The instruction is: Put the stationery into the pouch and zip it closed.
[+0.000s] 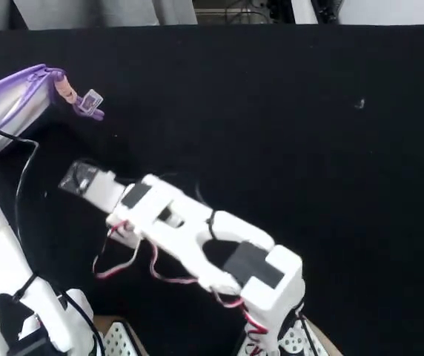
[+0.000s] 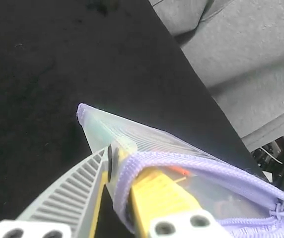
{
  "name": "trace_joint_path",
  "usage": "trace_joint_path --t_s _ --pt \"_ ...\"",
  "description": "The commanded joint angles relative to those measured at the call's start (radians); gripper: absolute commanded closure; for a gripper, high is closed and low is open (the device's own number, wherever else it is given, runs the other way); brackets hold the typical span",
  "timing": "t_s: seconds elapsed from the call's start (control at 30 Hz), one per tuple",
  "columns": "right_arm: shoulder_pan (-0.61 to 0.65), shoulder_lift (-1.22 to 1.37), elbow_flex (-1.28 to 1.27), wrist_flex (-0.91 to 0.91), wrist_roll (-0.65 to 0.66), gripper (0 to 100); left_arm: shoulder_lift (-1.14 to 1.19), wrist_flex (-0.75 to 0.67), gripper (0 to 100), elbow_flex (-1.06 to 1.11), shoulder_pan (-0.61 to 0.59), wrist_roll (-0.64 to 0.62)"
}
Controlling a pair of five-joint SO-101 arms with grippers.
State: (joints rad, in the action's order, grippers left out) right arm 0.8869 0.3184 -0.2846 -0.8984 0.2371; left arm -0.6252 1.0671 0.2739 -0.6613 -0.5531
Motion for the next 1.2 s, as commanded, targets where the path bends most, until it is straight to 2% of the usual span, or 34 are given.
trace_joint_path --t_s 0.0,0.3,0.53,0.67,0.77,1.0,1.17 --pt "-0.127 -0.007 0.124 -0.121 0.006 98.7 -0.026 -0.026 97 -0.056 -0.002 0.012" --pt "-0.273 -0.196 0.188 -0.264 0.002 98.7 -0.037 -0.029 97 -0.065 0.008 0.009" --pt "-0.451 -0.538 0.180 -0.313 0.000 98.7 -0.028 -0.017 97 -0.090 0.162 0.012" --pt "-0.586 -0.699 0.186 -0.304 0.000 98.7 -0.026 0.054 97 -0.157 0.249 0.014" --pt "-0.638 -0.799 0.180 -0.259 -0.003 98.7 -0.026 0.115 97 -0.217 0.323 0.032" --pt "-0.651 -0.964 0.180 -0.196 -0.129 98.7 -0.026 0.250 97 -0.309 0.478 0.063" --pt "-0.608 -1.046 0.179 -0.118 -0.172 98.7 -0.025 0.273 97 -0.298 0.553 0.098"
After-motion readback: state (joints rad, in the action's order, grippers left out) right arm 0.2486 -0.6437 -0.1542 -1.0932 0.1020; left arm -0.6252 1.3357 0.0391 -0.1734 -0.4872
